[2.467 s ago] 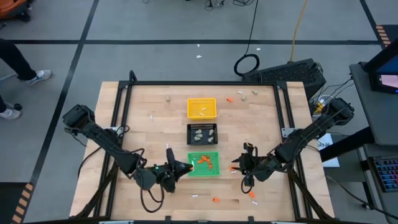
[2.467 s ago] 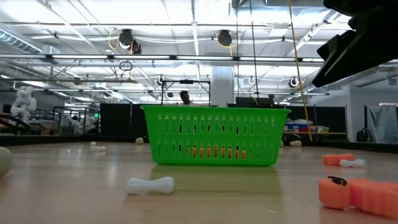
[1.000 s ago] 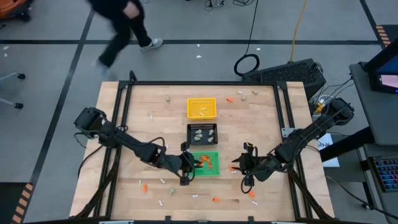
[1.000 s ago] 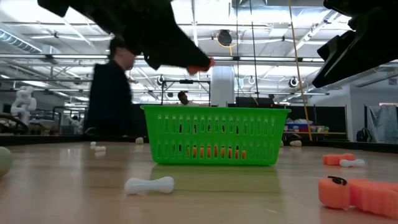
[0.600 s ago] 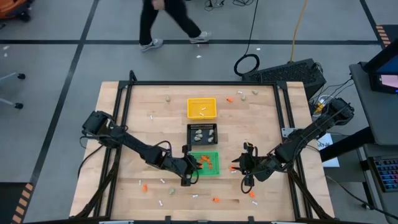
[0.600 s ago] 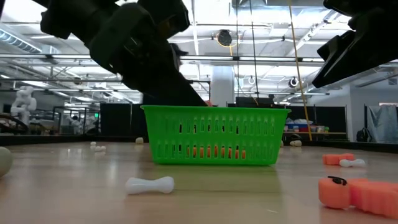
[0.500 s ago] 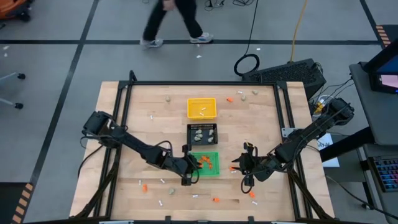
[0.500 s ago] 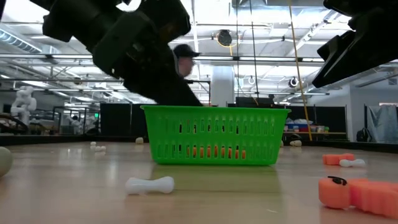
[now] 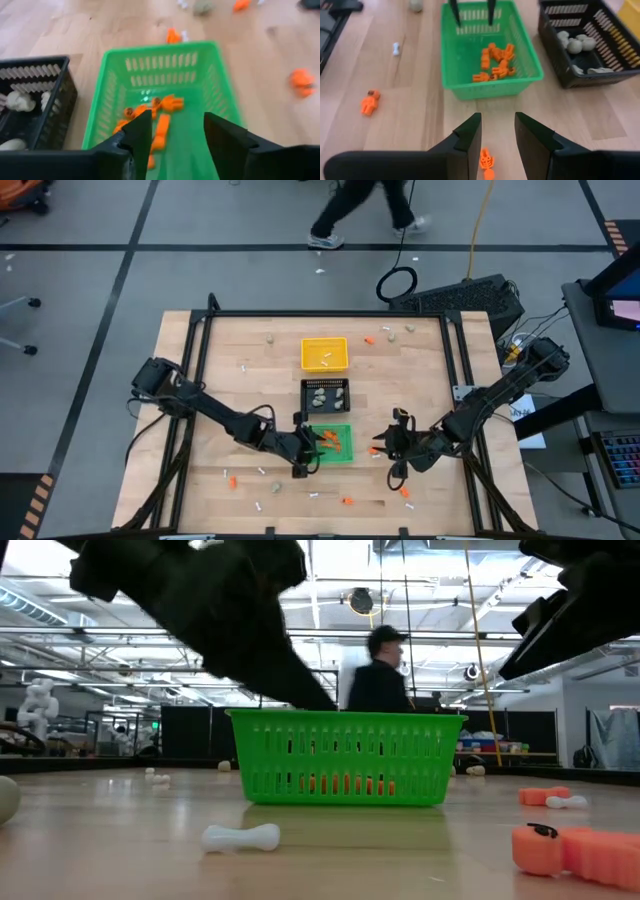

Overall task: Sort Halloween decoration
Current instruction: Put the orange skeleton toy into the green basket

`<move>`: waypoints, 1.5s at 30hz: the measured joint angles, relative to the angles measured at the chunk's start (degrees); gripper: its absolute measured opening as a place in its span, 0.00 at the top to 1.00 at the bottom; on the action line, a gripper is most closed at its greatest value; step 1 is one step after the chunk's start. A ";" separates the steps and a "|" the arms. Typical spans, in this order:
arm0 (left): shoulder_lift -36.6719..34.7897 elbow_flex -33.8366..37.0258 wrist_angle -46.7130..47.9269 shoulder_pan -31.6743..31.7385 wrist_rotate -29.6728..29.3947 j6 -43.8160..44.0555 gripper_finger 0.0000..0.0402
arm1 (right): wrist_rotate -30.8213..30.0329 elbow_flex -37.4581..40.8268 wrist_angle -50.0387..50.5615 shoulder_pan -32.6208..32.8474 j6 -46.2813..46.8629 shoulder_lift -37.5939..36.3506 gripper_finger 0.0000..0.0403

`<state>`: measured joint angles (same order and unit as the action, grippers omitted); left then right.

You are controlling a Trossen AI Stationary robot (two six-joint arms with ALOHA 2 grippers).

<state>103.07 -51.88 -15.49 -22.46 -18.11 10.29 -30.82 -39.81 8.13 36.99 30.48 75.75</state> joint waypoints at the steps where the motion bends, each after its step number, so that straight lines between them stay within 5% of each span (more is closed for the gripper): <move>1: -0.72 0.00 -0.06 0.00 0.25 1.05 0.54 | -0.87 0.00 -0.05 0.40 0.72 0.31 0.74; 7: -7.55 -0.02 1.44 -0.39 1.57 11.46 0.52 | -2.17 0.00 0.72 2.61 3.78 3.75 0.69; 15: -13.61 -0.07 2.56 -4.81 -1.48 2.87 0.52 | -2.01 0.00 7.76 3.26 7.61 6.50 0.60; 22: -14.29 -0.06 7.45 -8.08 -9.28 -4.67 0.52 | 2.24 -0.02 8.05 3.15 3.99 6.66 0.62; 32: -14.26 2.34 7.45 -7.78 -16.39 -4.66 0.52 | 3.79 -0.02 6.48 2.25 2.10 6.77 0.62; 45: -14.26 2.60 7.26 -7.85 -16.65 1.44 0.52 | 8.58 4.96 -1.69 -0.29 0.54 6.28 0.62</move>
<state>88.82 -49.28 -8.23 -30.31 -34.75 11.73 -22.24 -34.85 6.44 36.71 31.02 82.03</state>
